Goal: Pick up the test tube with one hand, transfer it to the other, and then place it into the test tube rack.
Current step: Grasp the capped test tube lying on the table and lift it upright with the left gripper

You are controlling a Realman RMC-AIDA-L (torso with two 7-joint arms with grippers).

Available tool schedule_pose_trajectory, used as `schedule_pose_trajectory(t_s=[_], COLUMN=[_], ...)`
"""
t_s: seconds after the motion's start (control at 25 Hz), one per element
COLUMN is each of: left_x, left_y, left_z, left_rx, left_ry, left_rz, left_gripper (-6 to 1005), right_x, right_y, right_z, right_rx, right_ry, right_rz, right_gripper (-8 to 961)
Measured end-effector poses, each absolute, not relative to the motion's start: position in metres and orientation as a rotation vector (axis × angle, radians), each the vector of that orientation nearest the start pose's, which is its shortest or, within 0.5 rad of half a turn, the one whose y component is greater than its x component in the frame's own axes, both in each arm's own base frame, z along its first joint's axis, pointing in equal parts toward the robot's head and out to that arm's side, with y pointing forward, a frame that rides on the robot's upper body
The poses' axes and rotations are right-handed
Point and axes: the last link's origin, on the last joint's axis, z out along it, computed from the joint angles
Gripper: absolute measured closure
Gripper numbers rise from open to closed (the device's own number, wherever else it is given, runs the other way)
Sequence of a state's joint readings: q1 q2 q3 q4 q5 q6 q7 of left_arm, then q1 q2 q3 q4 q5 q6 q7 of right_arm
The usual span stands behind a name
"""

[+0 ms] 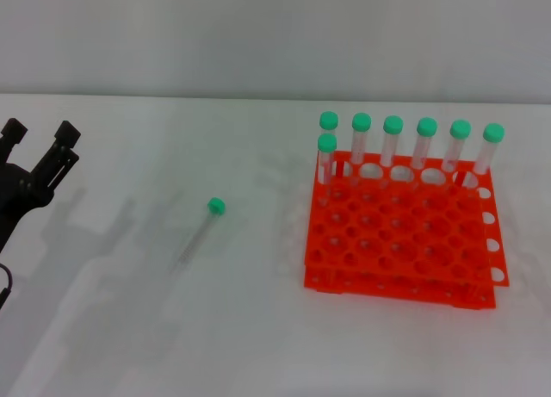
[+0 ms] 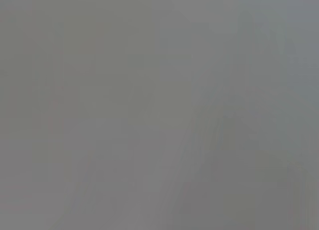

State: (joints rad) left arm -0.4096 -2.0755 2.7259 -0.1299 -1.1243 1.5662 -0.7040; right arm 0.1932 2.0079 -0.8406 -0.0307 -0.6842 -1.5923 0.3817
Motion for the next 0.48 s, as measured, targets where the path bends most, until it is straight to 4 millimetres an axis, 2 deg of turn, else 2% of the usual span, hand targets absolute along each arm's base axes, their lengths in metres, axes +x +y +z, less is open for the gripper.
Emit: schedule_pose_trajectory(t_s=[0.48], left_x=[-0.3363], left_y=[0.2908], left_z=[0.0307], left_rx=[-1.67], left_ry=[-0.631], left_rz=[-1.111], left_gripper=[105], right_x=[0.3843], right_y=[0.2259], right_z=[0.0555], right_rx=[-1.499], right_ry=[0.451], right_rz=[0.809], right_gripper=[93])
